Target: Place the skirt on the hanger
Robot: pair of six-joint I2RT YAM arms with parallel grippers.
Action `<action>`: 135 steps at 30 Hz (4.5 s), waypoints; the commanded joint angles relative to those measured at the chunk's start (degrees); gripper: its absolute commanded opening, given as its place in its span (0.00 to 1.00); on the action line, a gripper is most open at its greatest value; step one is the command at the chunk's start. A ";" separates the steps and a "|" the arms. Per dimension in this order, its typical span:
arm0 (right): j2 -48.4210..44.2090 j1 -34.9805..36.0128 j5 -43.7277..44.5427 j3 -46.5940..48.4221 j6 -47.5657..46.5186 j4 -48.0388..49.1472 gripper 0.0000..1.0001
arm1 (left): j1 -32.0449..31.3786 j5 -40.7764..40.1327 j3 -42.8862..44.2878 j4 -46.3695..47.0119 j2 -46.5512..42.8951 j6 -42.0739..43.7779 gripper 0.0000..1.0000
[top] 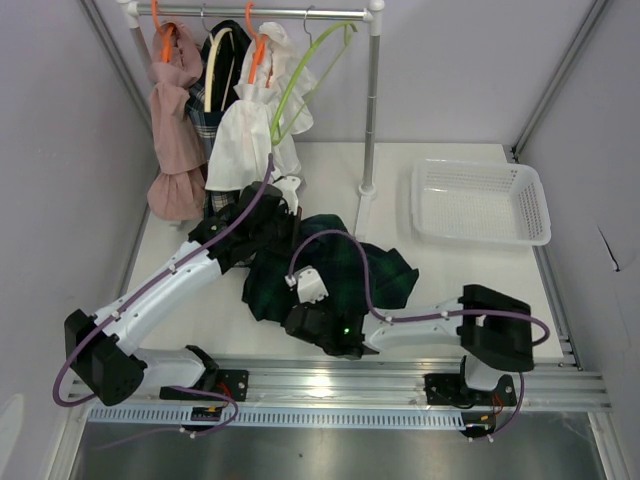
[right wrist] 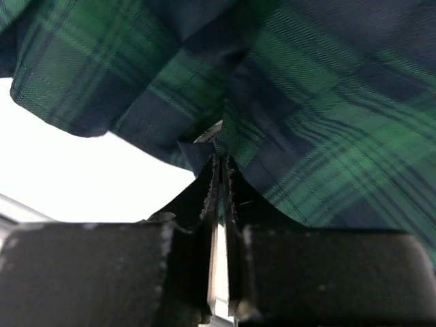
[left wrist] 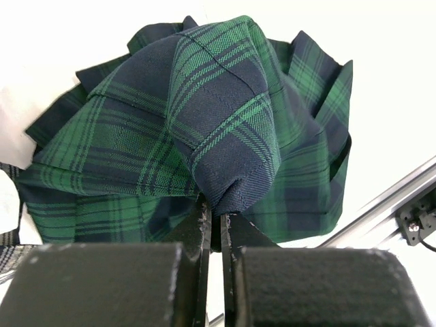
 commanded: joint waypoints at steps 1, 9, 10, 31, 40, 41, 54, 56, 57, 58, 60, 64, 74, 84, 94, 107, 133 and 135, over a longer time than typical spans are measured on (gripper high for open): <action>-11.03 0.34 6.04 -1.68 4.93 -5.07 0.01 | 0.63 0.45 1.35 0.22 -1.94 1.61 0.00; -32.06 -5.01 8.78 -1.51 6.96 -18.43 0.00 | 0.72 0.18 2.06 -1.19 -3.95 2.13 0.00; -34.08 -6.50 7.30 -1.51 6.00 -19.13 0.00 | 0.72 0.18 2.23 -1.36 -4.13 2.13 0.00; -44.90 -50.54 -26.12 12.56 -3.25 -25.81 0.00 | 1.94 -5.18 4.80 -10.68 -11.16 3.10 0.00; -50.62 -65.29 -33.23 1.66 -1.48 -29.77 0.00 | 8.01 -0.87 -7.95 -8.92 -15.12 2.40 0.00; -50.71 -66.62 -34.46 1.04 -1.92 -29.86 0.00 | 8.01 -0.35 -9.18 -8.31 -15.12 2.14 0.00; -46.85 -68.56 -43.43 -15.83 -0.34 -20.29 0.00 | 8.01 4.76 -21.58 4.52 -8.18 -1.03 0.06; -45.44 -67.95 -44.05 -16.97 -0.25 -19.14 0.00 | 8.01 5.10 -21.67 5.31 -7.48 -1.12 0.14; -45.00 -67.60 -43.96 -17.07 -0.25 -18.53 0.01 | 8.01 5.19 -21.93 5.84 -6.95 -1.03 0.17; -43.95 -66.46 -43.79 -16.98 -0.51 -18.26 0.05 | 8.01 5.19 -21.85 5.93 -6.69 -0.94 0.18; -42.55 -64.97 -42.65 -15.67 -0.78 -18.52 0.09 | 8.01 5.19 -21.59 6.28 -6.07 -0.68 0.26; -40.25 -58.82 -35.80 -10.66 -0.60 -21.94 0.44 | 8.01 5.63 -21.24 6.98 -5.10 -0.59 0.39; -38.32 -46.51 -25.42 -3.36 3.44 -33.54 0.72 | 8.01 7.48 -21.32 8.30 -4.13 -1.12 0.45; -46.12 -37.90 -19.45 -3.71 10.54 -42.43 0.77 | 8.01 8.01 -20.53 8.13 -2.03 -0.85 0.47; -45.45 -6.79 -3.10 -10.12 31.61 -49.35 0.85 | 8.01 9.06 -18.60 7.87 0.44 -1.38 0.47; -31.21 9.66 7.10 -11.53 58.10 -64.66 0.93 | 8.01 9.15 -17.54 6.29 0.35 -0.33 0.47; -43.59 -29.70 -8.25 -12.24 9.35 -30.93 0.04 | 7.92 10.80 -16.05 6.01 -0.09 2.83 0.50; -43.33 -33.39 -16.39 -11.80 6.01 -27.51 0.03 | 7.92 12.13 -15.87 6.90 -1.05 3.62 0.54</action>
